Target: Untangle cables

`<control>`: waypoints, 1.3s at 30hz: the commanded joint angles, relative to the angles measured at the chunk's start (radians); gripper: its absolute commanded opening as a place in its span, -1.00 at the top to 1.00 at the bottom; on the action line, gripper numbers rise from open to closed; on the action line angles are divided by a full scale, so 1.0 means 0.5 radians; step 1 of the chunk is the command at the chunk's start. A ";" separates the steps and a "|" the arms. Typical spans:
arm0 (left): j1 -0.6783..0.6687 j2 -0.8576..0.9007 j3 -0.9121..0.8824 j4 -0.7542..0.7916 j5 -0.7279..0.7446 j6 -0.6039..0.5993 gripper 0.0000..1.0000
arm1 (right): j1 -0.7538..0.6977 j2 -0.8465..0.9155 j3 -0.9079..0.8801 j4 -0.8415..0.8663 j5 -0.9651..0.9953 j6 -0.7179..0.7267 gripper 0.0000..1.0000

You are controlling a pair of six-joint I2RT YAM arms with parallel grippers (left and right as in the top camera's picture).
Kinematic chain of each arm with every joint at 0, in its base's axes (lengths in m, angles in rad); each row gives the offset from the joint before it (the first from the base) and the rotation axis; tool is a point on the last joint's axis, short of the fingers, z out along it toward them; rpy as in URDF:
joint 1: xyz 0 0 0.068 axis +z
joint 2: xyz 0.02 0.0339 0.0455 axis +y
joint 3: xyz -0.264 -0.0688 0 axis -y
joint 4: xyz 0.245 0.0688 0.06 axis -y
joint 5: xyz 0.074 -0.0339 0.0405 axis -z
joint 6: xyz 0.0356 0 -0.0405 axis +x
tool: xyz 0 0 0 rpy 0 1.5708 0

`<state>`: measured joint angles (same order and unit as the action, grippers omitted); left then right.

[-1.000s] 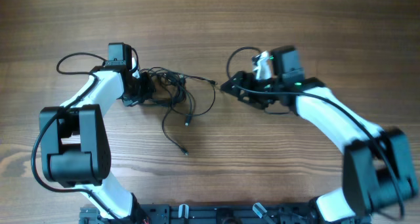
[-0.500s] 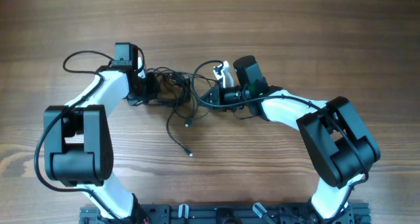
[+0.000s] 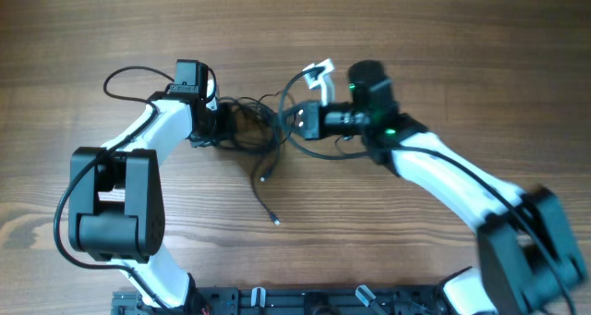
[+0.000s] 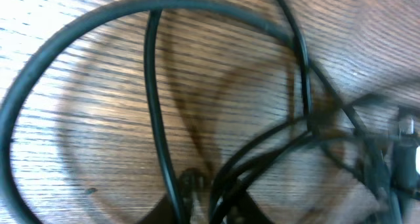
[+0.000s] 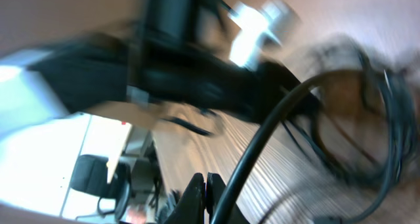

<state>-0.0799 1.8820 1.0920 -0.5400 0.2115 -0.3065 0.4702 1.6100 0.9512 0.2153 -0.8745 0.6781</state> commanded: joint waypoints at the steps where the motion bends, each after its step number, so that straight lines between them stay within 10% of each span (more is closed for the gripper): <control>1: -0.007 0.074 -0.056 -0.029 -0.050 0.031 0.30 | -0.113 -0.263 0.012 0.002 -0.046 -0.063 0.91; 6: 0.021 0.018 -0.037 -0.035 0.326 0.253 0.25 | -0.267 -0.415 0.012 0.000 -0.156 -0.148 0.91; 11: 0.146 -0.131 -0.024 -0.043 1.422 0.674 -0.17 | -0.357 -0.489 0.012 0.003 -0.154 -0.199 0.91; 15: 0.180 -0.126 -0.026 -0.130 1.176 0.644 -0.67 | -0.357 -0.494 0.012 -0.008 -0.137 -0.221 0.92; 22: 0.072 -0.121 -0.224 0.081 0.523 0.282 -0.54 | -0.358 -0.494 0.012 0.005 -0.132 -0.253 0.91; 25: 0.035 -0.121 -0.327 0.246 0.465 0.281 -0.11 | -0.365 -0.494 0.012 0.069 -0.134 -0.256 0.91; 29: 0.029 -0.121 -0.418 0.326 0.060 0.143 0.92 | -0.368 -0.498 0.012 0.155 -0.129 -0.258 0.91; 32: 0.044 -0.121 -0.423 0.266 -0.327 -0.049 0.92 | -0.369 -0.523 0.012 0.169 -0.002 -0.253 0.92; 36: 0.110 -0.121 -0.423 0.261 -0.306 -0.058 0.92 | -0.417 -0.656 0.012 0.177 0.103 -0.311 0.91; 39: 0.169 -0.172 -0.378 0.260 0.485 0.191 0.92 | -0.446 -0.792 0.012 0.163 0.117 -0.362 0.91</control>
<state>-0.0330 1.7790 0.9180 -0.3885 0.2226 -0.3119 0.2569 1.2888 0.9512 0.2920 -0.8444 0.5472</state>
